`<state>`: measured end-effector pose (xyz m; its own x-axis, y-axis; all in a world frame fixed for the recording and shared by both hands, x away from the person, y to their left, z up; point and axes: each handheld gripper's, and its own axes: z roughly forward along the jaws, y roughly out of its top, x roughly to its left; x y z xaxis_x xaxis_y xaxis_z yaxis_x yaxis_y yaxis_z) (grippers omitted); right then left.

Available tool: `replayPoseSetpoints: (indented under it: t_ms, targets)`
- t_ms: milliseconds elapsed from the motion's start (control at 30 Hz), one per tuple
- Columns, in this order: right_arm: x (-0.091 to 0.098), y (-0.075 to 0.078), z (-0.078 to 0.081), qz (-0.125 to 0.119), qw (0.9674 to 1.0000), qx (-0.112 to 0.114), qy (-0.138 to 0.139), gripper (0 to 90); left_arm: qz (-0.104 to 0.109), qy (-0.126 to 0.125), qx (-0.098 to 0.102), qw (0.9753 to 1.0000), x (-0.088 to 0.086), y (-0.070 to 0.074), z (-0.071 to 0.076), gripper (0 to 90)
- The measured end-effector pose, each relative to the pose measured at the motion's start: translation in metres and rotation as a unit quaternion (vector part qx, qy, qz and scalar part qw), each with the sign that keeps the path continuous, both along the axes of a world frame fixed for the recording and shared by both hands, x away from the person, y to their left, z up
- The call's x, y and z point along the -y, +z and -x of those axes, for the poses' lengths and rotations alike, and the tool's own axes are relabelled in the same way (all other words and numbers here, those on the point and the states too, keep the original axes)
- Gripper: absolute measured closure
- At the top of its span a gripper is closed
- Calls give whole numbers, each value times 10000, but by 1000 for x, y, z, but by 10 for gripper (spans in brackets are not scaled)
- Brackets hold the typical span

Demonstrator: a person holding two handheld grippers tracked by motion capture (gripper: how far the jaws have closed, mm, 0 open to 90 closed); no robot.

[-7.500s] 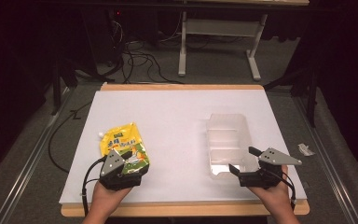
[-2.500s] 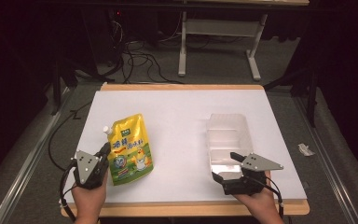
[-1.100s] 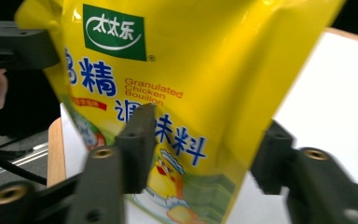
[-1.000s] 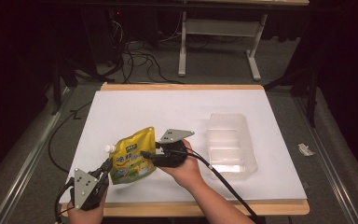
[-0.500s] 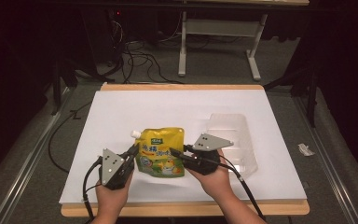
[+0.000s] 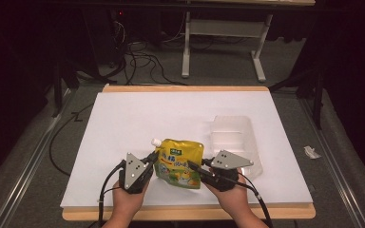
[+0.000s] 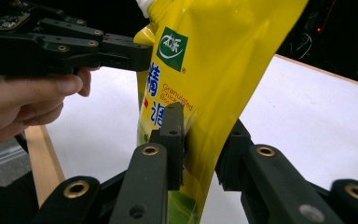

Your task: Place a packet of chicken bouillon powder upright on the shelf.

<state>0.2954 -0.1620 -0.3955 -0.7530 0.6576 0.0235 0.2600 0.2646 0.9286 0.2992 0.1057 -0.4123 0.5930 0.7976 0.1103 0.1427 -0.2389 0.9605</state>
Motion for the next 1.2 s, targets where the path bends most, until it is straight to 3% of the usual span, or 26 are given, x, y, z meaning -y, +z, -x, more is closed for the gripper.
replayPoseSetpoints:
  t_ms: [200, 267, 467, 533, 567, 700, 800, 833, 867, 900, 933, 967, 1033, 1100, 1200]
  targets:
    - [-1, -5, 0, -13, 9999, -64, 88, 737, -21, 4, -37, 10000, -1, -3, -2, 895]
    - [-1, -7, 1, -62, 9998, -90, 137, 717, 151, -45, -157, 9998, -3, -3, -2, 888]
    - [-1, -10, 1, -120, 9994, -215, 261, 667, 271, -83, -235, 9993, -8, -2, 0, 817]
    - [-2, -12, 0, -81, 9990, -290, 332, 651, 288, -134, -279, 9991, -13, -2, 0, 764]
    - [-3, -14, -1, -82, 9987, -359, 344, 630, 393, -248, -357, 9983, -22, 0, 0, 706]
    - [-4, -15, -2, -110, 9983, -438, 368, 615, 405, -253, -345, 9983, -41, 0, 1, 656]
    - [-5, -17, -6, -88, 9977, -499, 453, 609, 367, 55, -384, 9986, -58, -1, -5, 621]
    - [-6, -18, -6, -84, 9974, -531, 471, 606, 441, 317, -509, 9972, -68, -5, -13, 591]
    - [-6, -18, -6, -84, 9974, -531, 471, 606, 441, 317, -509, 9972, -68, -5, -13, 572]
    - [-7, -20, -8, -59, 9969, -601, 503, 610, 425, 539, -653, 9955, -74, -11, -20, 551]
    - [-7, -20, -8, -59, 9969, -601, 503, 610, 425, 539, -653, 9955, -74, -11, -20, 534]
    - [-10, -24, -8, 40, 9964, -624, 565, 632, 414, 666, -814, 9936, -78, -17, -27, 529]
    - [-13, -28, -8, 126, 9960, -674, 578, 659, 404, 721, -921, 9923, -80, -20, -30, 535]
    - [-15, -31, -8, 151, 9957, -700, 584, 686, 485, 747, -974, 9912, -82, -21, -32, 532]
    - [-16, -34, -8, 159, 9956, -756, 539, 706, 509, 730, -942, 9916, -81, -20, -31, 527]
